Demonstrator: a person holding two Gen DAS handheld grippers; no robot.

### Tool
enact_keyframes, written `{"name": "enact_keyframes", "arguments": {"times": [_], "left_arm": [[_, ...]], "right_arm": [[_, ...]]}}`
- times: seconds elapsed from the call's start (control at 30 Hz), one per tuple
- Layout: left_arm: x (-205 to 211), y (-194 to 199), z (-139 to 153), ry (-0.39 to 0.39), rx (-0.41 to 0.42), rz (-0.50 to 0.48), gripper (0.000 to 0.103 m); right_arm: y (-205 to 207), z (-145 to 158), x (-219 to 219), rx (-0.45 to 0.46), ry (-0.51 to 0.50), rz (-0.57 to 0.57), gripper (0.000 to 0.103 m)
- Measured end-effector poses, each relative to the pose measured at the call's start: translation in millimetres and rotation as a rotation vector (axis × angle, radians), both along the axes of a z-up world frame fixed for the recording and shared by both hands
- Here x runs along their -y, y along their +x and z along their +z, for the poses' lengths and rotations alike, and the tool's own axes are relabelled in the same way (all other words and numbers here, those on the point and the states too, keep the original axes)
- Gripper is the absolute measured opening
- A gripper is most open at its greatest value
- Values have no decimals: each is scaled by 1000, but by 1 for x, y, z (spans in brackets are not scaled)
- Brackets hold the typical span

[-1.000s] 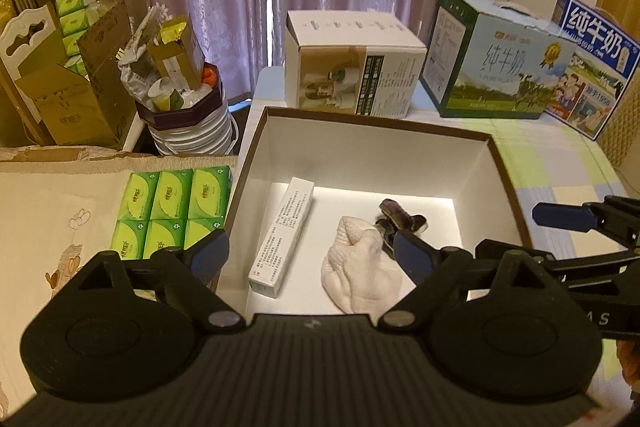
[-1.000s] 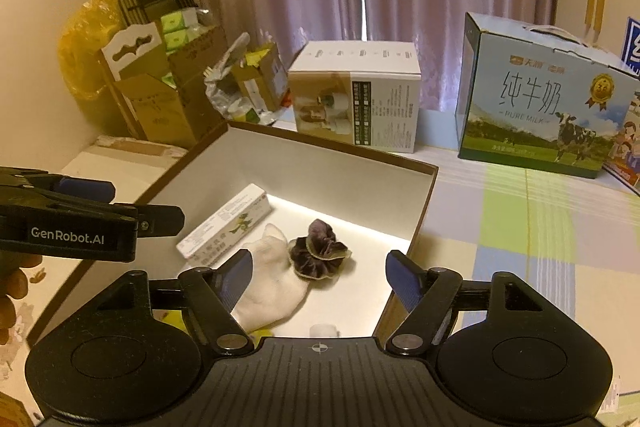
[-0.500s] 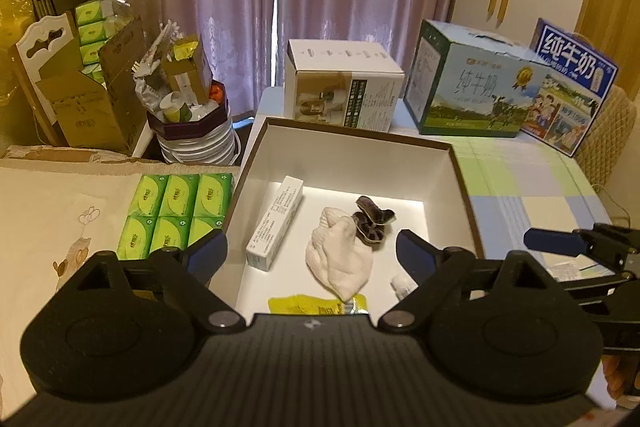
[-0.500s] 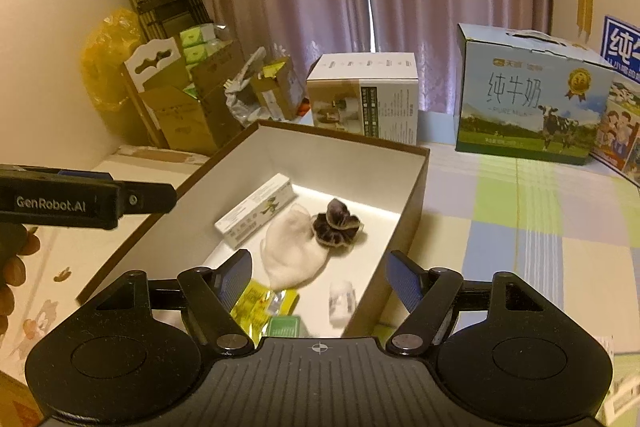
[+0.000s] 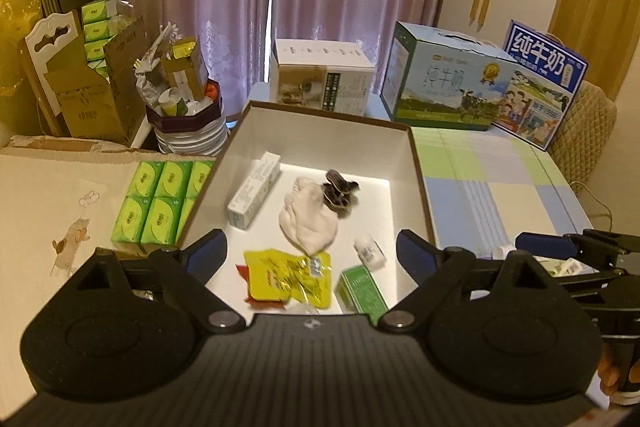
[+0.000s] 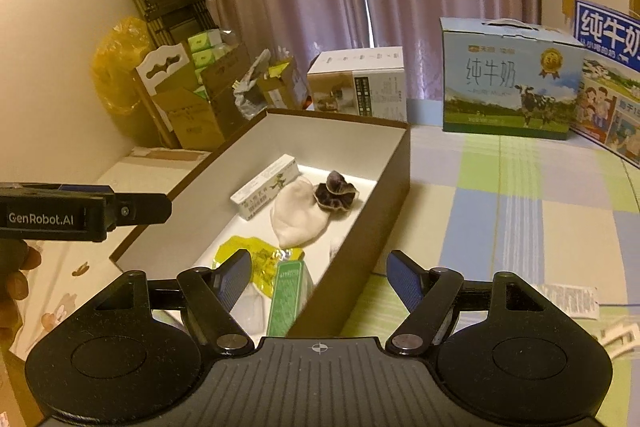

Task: Organize objects
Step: 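Move both tools back from the brown box toward the tube and hair clip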

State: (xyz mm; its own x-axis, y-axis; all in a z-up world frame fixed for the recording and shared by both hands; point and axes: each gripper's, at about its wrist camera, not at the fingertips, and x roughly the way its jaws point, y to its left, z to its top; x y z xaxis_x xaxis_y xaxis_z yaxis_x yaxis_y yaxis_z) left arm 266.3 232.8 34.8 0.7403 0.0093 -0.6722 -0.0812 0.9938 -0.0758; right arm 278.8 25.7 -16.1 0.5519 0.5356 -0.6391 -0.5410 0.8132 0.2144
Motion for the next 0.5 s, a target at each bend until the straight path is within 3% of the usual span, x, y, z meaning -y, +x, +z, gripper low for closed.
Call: {"name": "enact_keyframes", "arguments": {"times": [0.5], "left_arm": [[53,-35,-16,-22,-65,-5,90]], "right_arm": [[-23,-12,61,-63,-6,16,72]]}}
